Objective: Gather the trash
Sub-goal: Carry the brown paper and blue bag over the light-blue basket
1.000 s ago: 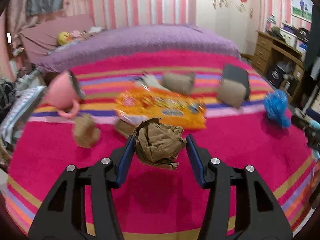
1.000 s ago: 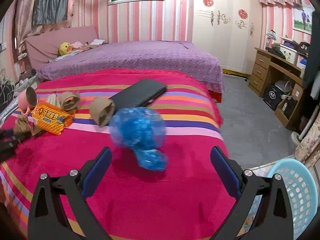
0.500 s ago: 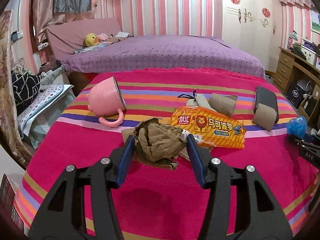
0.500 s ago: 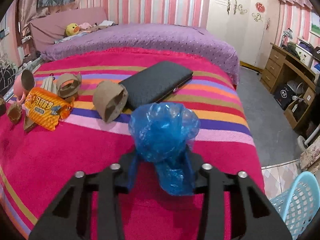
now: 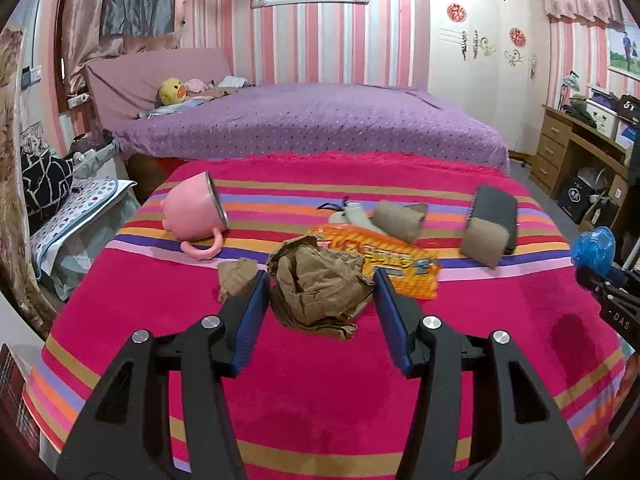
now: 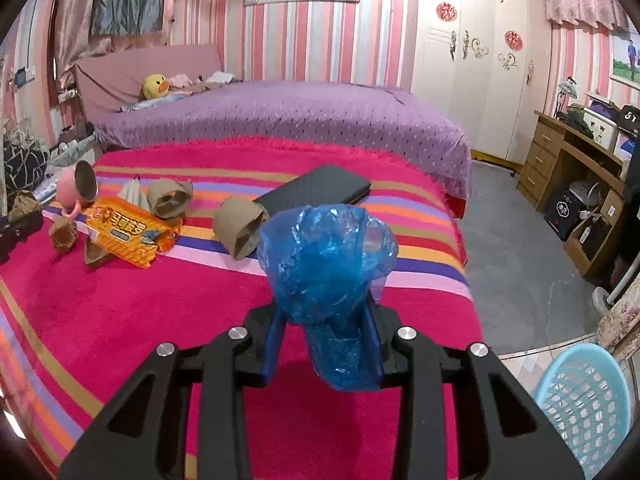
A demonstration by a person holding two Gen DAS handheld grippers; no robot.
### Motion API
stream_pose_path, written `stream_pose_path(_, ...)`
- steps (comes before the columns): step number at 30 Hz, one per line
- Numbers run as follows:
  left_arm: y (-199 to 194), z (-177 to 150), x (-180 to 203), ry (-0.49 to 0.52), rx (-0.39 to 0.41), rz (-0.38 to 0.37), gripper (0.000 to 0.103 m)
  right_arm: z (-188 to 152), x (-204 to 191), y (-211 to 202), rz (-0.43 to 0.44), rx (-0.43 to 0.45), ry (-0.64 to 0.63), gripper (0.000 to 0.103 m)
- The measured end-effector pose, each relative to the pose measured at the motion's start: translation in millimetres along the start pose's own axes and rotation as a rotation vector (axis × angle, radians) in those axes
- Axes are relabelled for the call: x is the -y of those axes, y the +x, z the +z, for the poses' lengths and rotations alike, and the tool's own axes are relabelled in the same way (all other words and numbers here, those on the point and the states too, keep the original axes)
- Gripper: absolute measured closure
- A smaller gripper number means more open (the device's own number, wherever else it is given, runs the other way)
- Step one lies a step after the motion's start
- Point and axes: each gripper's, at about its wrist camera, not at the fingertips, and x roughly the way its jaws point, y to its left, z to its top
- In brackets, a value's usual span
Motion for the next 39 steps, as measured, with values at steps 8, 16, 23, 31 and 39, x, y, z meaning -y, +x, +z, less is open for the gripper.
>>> stream_pose_path(8,-22.1,-1.8,39.2,0.028,0.034,-0.030,0.051,-7.6,32.0,-40.7,-0.027,0.039,0.007,0.069)
stream_pose_path(16,-33.4,-12.1,76.5,0.070,0.043,-0.055,0.051,-25.3,79.4,-78.5,-0.092,0.054,0.009,0.069)
stream_pose_path(23,-36.8,-20.6,104.4,0.094,0.036,-0.082,0.051,-46.7,130.8,-101.8,-0.164,0.041,0.034,0.069)
stream_pose_path(31,-41.4,-20.8,143.6,0.119,0.036,-0.123,0.049,-71.0,195.4,-127.6,-0.237,0.043,0.110,0.069)
stream_pose_path(39,-43.5,-27.8,216.2,0.210,0.035,-0.191,0.049,-92.0,255.6,-141.2,-0.300,0.061,0.211,0.069)
